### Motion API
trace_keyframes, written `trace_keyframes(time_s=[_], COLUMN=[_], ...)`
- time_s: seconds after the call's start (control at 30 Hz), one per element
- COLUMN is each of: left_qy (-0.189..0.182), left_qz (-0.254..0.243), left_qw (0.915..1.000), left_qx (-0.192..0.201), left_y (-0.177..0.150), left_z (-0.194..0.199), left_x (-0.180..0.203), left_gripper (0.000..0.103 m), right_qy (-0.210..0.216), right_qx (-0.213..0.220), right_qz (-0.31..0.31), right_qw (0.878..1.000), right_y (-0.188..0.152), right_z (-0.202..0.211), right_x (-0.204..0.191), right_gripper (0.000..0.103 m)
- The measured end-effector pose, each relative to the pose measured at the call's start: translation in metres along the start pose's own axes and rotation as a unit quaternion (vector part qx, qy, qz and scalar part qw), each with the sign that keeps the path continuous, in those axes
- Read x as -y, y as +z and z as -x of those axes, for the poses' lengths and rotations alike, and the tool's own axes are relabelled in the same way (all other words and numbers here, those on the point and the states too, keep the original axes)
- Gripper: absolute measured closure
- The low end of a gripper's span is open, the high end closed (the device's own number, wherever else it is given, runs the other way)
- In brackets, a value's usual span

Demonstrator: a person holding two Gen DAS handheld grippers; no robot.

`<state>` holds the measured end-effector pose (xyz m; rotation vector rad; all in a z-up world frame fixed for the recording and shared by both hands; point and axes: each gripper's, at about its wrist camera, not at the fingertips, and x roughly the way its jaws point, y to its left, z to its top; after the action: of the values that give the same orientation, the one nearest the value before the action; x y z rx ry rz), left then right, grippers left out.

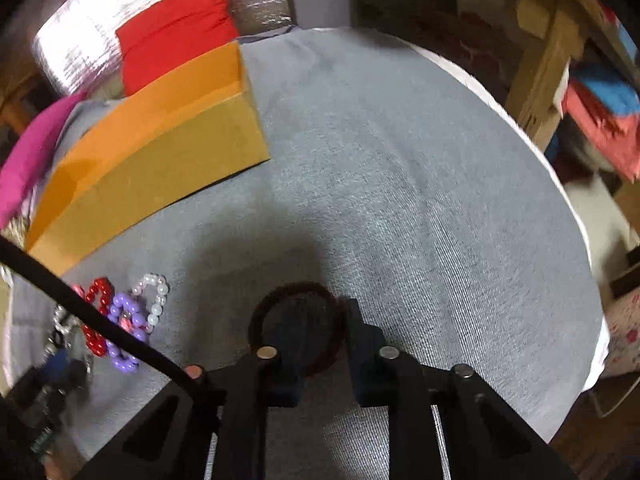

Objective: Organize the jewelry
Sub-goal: 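Grasp silver bangle with left tool and lift it while right tool holds maroon ring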

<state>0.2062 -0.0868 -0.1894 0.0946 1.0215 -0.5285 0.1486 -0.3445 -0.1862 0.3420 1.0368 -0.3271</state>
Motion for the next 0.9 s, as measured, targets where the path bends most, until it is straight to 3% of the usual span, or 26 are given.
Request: trace_keyframes(time_s=[0.13, 0.3, 0.43, 0.47, 0.53, 0.6, 0.63, 0.8, 0.9], left_qy=[-0.018, -0.018, -0.009, -0.026, -0.047, -0.042, -0.033, -0.04, -0.036], left_qz=[0.012, 0.004, 0.003, 0.004, 0.008, 0.004, 0.0, -0.026, -0.023], left_qw=[0.9997, 0.9993, 0.9991, 0.9991, 0.9987, 0.9991, 0.9993, 0.9986, 0.9991], left_qx=[0.007, 0.032, 0.041, 0.035, 0.017, 0.011, 0.017, 0.024, 0.002], left_y=[-0.003, -0.005, -0.005, -0.005, -0.007, -0.01, -0.012, -0.012, -0.012], left_z=[0.008, 0.02, 0.028, 0.027, 0.025, 0.026, 0.027, 0.024, 0.01], left_x=[-0.01, -0.013, -0.016, -0.016, -0.016, -0.012, -0.009, 0.006, 0.009], left_gripper=[0.097, 0.098, 0.098, 0.098, 0.086, 0.033, 0.027, 0.026, 0.026], right_qy=[0.018, 0.072, 0.089, 0.091, 0.093, 0.094, 0.094, 0.095, 0.096], right_qx=[0.021, 0.038, 0.041, 0.04, 0.035, 0.035, 0.036, 0.032, 0.03], right_qz=[0.004, -0.001, 0.0, 0.0, -0.004, -0.006, -0.007, -0.01, -0.007], right_qw=[1.0, 0.997, 0.995, 0.995, 0.995, 0.995, 0.995, 0.995, 0.995], right_y=[-0.003, -0.005, -0.005, -0.005, -0.004, 0.0, -0.002, -0.001, -0.004], right_z=[0.012, 0.023, 0.021, 0.019, 0.013, 0.006, 0.006, 0.004, 0.003], right_x=[-0.01, -0.033, -0.041, -0.042, -0.045, -0.043, -0.043, -0.042, -0.039], right_gripper=[0.096, 0.095, 0.095, 0.095, 0.095, 0.095, 0.095, 0.096, 0.095])
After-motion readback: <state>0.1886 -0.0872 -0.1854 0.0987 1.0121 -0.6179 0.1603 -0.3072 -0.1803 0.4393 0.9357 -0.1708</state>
